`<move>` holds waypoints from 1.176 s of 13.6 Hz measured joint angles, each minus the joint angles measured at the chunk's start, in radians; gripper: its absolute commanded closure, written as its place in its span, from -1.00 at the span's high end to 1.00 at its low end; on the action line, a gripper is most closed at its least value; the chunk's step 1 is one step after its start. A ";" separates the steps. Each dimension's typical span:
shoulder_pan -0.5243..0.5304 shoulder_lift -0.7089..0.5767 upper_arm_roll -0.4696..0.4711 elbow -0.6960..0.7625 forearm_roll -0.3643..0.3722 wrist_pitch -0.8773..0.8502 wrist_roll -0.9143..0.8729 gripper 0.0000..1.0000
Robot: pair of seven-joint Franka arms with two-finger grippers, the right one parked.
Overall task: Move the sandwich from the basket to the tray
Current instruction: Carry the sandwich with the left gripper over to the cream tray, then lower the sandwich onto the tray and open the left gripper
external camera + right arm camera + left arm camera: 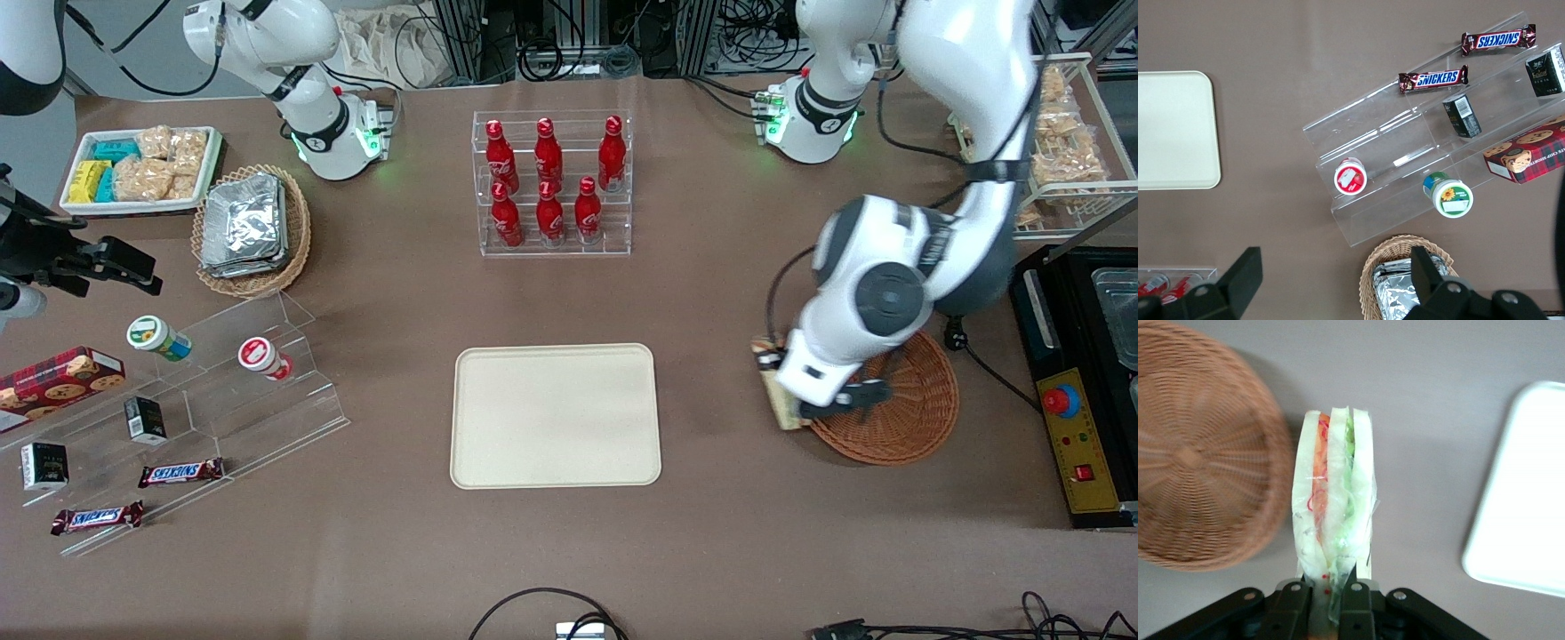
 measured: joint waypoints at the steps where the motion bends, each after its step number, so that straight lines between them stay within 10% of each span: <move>1: -0.050 0.029 -0.002 0.033 0.000 0.000 -0.056 -1.00; 10: -0.200 0.381 0.001 0.312 0.002 0.150 -0.183 -0.98; 11: -0.200 0.386 0.001 0.313 0.002 0.164 -0.176 -0.55; 13: -0.206 0.393 -0.001 0.313 0.002 0.191 -0.143 0.99; 16: -0.209 0.403 -0.001 0.313 0.002 0.202 -0.101 1.00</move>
